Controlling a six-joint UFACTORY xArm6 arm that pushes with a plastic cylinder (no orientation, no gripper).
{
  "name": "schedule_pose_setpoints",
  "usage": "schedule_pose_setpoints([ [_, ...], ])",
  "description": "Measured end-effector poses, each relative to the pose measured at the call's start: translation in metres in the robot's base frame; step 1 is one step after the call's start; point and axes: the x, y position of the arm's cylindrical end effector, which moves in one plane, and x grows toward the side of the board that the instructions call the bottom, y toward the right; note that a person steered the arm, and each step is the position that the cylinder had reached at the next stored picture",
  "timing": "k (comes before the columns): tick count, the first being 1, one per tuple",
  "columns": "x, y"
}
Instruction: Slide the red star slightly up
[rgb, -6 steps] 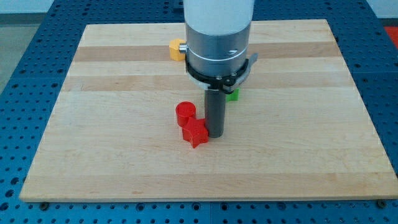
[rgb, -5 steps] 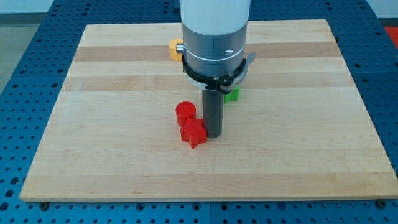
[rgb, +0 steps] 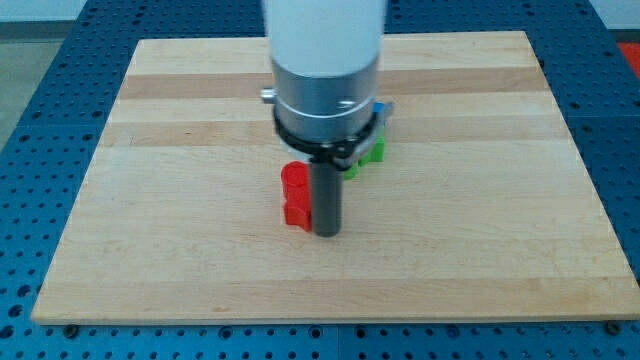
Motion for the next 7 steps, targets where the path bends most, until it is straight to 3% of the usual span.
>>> schedule_pose_setpoints([
  [2, -0.009, -0.059],
  [4, -0.057, -0.069],
  [7, -0.095, -0.162],
])
